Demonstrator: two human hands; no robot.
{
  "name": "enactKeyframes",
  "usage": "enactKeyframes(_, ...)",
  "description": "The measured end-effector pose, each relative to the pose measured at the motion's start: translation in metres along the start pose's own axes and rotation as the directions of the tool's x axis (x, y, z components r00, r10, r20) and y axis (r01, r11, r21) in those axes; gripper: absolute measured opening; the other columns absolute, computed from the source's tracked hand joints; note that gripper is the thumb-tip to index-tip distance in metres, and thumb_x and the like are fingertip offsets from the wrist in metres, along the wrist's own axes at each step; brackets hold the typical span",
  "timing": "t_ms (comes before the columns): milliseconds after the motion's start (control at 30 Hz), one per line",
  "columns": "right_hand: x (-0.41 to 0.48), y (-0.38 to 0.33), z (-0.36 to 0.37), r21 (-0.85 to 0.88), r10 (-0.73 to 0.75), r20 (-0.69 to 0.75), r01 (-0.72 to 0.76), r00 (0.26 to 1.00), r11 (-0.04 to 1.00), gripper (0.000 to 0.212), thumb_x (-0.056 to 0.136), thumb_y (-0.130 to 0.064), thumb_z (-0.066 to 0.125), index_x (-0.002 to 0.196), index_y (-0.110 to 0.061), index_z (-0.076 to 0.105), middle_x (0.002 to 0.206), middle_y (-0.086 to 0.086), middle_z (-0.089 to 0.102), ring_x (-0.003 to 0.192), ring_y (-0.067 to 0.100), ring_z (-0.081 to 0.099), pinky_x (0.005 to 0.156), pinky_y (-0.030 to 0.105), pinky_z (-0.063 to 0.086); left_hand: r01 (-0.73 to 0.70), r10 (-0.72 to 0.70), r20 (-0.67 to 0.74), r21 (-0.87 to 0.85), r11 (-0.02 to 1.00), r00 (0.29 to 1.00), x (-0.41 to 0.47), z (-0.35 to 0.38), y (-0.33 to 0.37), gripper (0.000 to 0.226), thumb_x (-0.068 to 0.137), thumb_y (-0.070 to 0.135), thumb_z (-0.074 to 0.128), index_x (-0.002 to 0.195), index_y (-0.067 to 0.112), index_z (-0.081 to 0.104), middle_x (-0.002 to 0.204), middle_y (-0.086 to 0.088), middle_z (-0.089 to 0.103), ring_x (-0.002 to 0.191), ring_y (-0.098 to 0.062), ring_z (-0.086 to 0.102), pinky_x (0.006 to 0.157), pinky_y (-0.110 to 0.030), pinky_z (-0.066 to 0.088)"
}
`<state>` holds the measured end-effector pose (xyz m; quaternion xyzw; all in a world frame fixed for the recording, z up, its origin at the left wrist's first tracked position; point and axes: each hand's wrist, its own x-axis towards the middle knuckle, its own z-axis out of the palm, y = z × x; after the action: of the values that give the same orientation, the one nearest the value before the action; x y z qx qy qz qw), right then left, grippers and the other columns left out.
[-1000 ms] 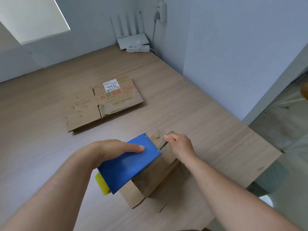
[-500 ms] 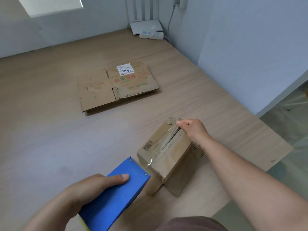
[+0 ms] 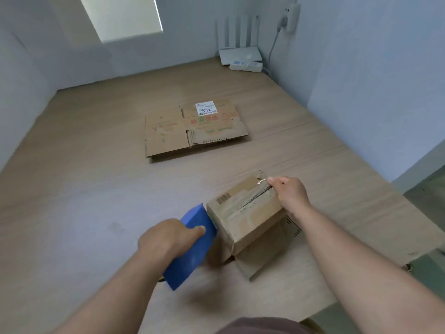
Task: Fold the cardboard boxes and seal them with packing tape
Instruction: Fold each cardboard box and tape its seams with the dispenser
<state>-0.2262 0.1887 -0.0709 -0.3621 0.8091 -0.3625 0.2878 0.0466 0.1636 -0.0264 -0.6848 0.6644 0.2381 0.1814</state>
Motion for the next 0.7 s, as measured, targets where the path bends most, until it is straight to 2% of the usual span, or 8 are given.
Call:
enactKeyframes(67,0.000,0.002,0.000,0.019,0.018,-0.061,-0.017,0.998,1.000,0.045,0.096,-0.035,0.051,0.091,0.009,0.063,0.095,0.026,0.066,0.090,0.040,0.060,0.076,0.043,0.048,0.008,-0.018,-0.091,-0.105,0.994,0.996,0.005,-0.008,-0.007,0.042,0.083,0.059,0.047,0.077,0.019,0.054,0.074,0.002,0.060,0.065,-0.015,0.057,0.057,-0.026,0.039)
enactKeyframes(133,0.001,0.001,-0.002,0.017,0.034,-0.119,-0.032,0.992,0.999,0.040,0.097,-0.035,0.048,0.076,-0.005,0.063,0.081,0.015,0.066,0.078,0.034,0.058,0.062,0.038,0.041,0.006,-0.041,-0.195,-0.175,0.985,0.980,0.010,-0.010,-0.018,0.035,0.084,0.048,0.048,0.076,0.014,0.054,0.070,-0.001,0.060,0.063,-0.018,0.057,0.054,-0.025,0.039)
enactKeyframes(200,0.005,-0.005,-0.004,-0.012,0.026,-0.165,-0.028,0.986,1.000,0.039,0.098,-0.036,0.046,0.063,-0.018,0.054,0.067,0.004,0.057,0.071,0.028,0.052,0.054,0.033,0.032,0.040,-0.077,-0.281,-0.135,0.990,0.957,0.016,-0.004,-0.030,0.031,0.086,0.042,0.049,0.083,0.012,0.054,0.070,-0.003,0.060,0.064,-0.019,0.059,0.053,-0.026,0.039)
enactKeyframes(267,0.009,-0.011,-0.007,-0.058,0.015,-0.187,-0.027,0.982,0.998,0.047,0.097,-0.036,0.046,0.054,-0.019,0.041,0.059,-0.001,0.046,0.067,0.027,0.047,0.049,0.030,0.025,0.057,-0.069,-0.350,-0.045,0.997,0.934,0.024,0.005,-0.035,0.031,0.091,0.042,0.047,0.095,0.012,0.050,0.075,-0.002,0.060,0.068,-0.021,0.059,0.053,-0.027,0.040)
enactKeyframes(400,0.015,-0.011,-0.004,-0.154,-0.002,-0.163,-0.023,0.987,0.988,0.042,0.098,-0.038,0.043,0.064,-0.015,0.054,0.069,0.003,0.054,0.073,0.029,0.052,0.055,0.030,0.033,0.037,-0.037,-0.432,-0.008,0.999,0.901,0.041,0.028,-0.035,0.035,0.096,0.045,0.045,0.103,0.011,0.048,0.094,-0.007,0.066,0.086,-0.028,0.061,0.066,-0.033,0.046)
enactKeyframes(567,0.012,0.000,0.007,-0.206,0.021,-0.126,-0.046,0.992,0.978,0.037,0.098,-0.039,0.042,0.072,-0.017,0.058,0.076,0.002,0.055,0.075,0.028,0.051,0.062,0.031,0.035,0.070,-0.068,-0.450,-0.011,0.997,0.890,0.050,0.037,-0.029,0.030,0.094,0.044,0.046,0.096,0.014,0.048,0.101,-0.008,0.068,0.097,-0.029,0.058,0.090,-0.035,0.036)
enactKeyframes(633,0.011,0.004,0.010,-0.209,0.005,-0.134,-0.033,0.991,0.977,0.038,0.098,-0.039,0.041,0.070,-0.018,0.054,0.074,0.001,0.053,0.073,0.027,0.049,0.060,0.031,0.034,0.079,-0.070,-0.474,-0.002,0.997,0.877,0.047,0.034,-0.026,0.033,0.092,0.045,0.049,0.100,0.013,0.048,0.100,-0.008,0.067,0.095,-0.029,0.060,0.092,-0.036,0.035)
enactKeyframes(700,0.011,0.007,0.011,-0.216,-0.008,-0.134,-0.022,0.991,0.976,0.037,0.099,-0.039,0.039,0.071,-0.019,0.052,0.080,0.003,0.057,0.074,0.026,0.048,0.061,0.031,0.033,-0.008,-0.055,-0.594,-0.103,0.995,0.803,0.039,0.029,-0.012,0.038,0.090,0.041,0.055,0.109,0.008,0.052,0.105,-0.012,0.066,0.097,-0.032,0.060,0.086,-0.040,0.039)
